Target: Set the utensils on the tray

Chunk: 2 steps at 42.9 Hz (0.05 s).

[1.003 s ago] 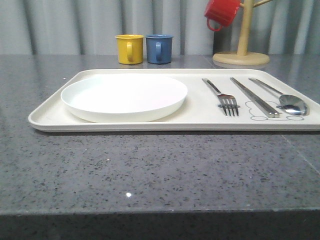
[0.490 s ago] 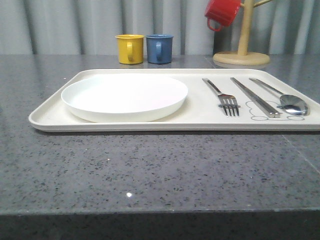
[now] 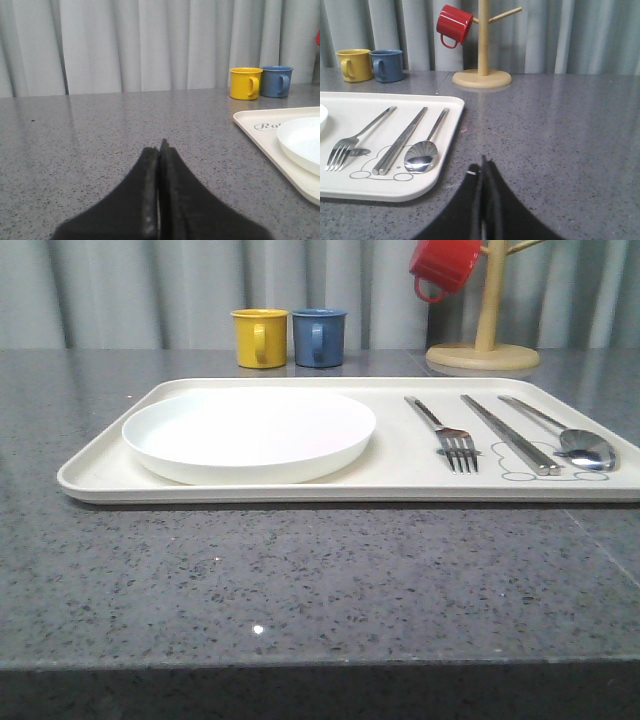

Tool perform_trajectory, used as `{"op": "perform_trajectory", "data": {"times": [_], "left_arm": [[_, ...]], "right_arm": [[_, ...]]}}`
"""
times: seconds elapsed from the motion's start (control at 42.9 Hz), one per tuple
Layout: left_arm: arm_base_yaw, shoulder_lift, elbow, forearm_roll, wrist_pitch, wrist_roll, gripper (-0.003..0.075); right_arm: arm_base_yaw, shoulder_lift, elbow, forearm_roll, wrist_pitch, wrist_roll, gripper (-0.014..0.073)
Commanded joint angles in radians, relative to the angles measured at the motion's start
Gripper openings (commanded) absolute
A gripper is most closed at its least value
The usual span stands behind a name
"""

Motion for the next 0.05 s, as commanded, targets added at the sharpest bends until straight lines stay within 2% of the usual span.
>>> {"op": "perform_trajectory", "data": {"times": [0.0, 0.023], "left_arm": [[0.005, -0.021, 0.013, -0.009, -0.081, 0.001, -0.002], [0.005, -0.021, 0.013, -0.009, -0.081, 0.001, -0.002]], "right_arm": [[-0.006, -0.015, -0.001, 0.005, -0.087, -0.007, -0.0118], [-0.006, -0.015, -0.001, 0.005, -0.087, -0.007, -0.0118]]}}
